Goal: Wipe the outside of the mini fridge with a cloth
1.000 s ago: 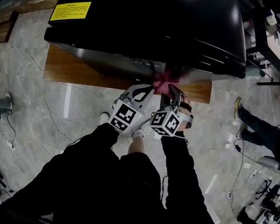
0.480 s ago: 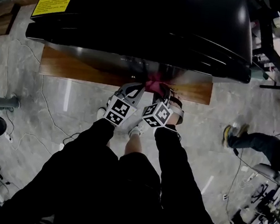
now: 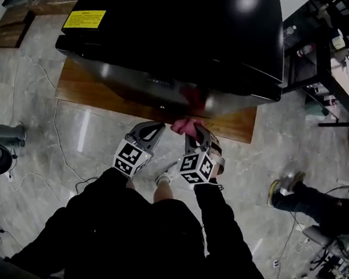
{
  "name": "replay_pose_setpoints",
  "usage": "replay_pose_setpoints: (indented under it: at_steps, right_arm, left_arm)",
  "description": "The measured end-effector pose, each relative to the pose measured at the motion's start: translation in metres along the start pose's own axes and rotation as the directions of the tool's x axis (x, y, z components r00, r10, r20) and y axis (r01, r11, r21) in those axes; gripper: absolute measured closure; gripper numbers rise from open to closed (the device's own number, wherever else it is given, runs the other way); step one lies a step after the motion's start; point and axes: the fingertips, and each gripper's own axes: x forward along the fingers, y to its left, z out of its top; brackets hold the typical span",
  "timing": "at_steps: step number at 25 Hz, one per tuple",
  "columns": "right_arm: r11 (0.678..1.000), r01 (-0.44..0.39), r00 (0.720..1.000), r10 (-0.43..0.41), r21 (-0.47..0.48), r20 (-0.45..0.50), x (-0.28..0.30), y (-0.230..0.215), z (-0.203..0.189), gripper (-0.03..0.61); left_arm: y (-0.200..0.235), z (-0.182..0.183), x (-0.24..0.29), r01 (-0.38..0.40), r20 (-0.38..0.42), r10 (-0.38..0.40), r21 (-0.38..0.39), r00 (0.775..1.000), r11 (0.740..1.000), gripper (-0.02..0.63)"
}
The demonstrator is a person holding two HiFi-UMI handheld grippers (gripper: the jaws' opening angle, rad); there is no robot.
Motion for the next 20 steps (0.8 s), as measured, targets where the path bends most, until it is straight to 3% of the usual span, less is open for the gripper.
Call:
replay_pose_setpoints:
  at_steps: [4,9,13,20]
  right_arm:
    - [0.996,-0.04,0.981,0.024,0.077,0.192,-0.066,-0.007,0.054,0.497]
    - [0.971,-0.189,0.912,0.117,0.149,0.394,-0.128,0.009,0.118,0.497]
    - [0.958,-0.255,0.863,0.163,0.132,0.478,-0.148,0.052,0.179,0.497]
    - [0.943,-0.318,0.77,0.2,0.093,0.606,-0.155,0.127,0.313,0.497]
  left_arm:
    - [-0.012,0.056,-0.045,-0.03,0.096,0.031,-0.017,0.995,0.999,0.607]
    - [-0.017,0.108,-0.106,-0.075,0.193,0.076,-0.013,0.978,0.997,0.607]
    - [0.0,0.125,-0.17,-0.11,0.244,0.101,0.024,0.964,0.994,0.607]
    - [0.067,0.141,-0.292,-0.154,0.302,0.142,0.014,0.943,0.988,0.607]
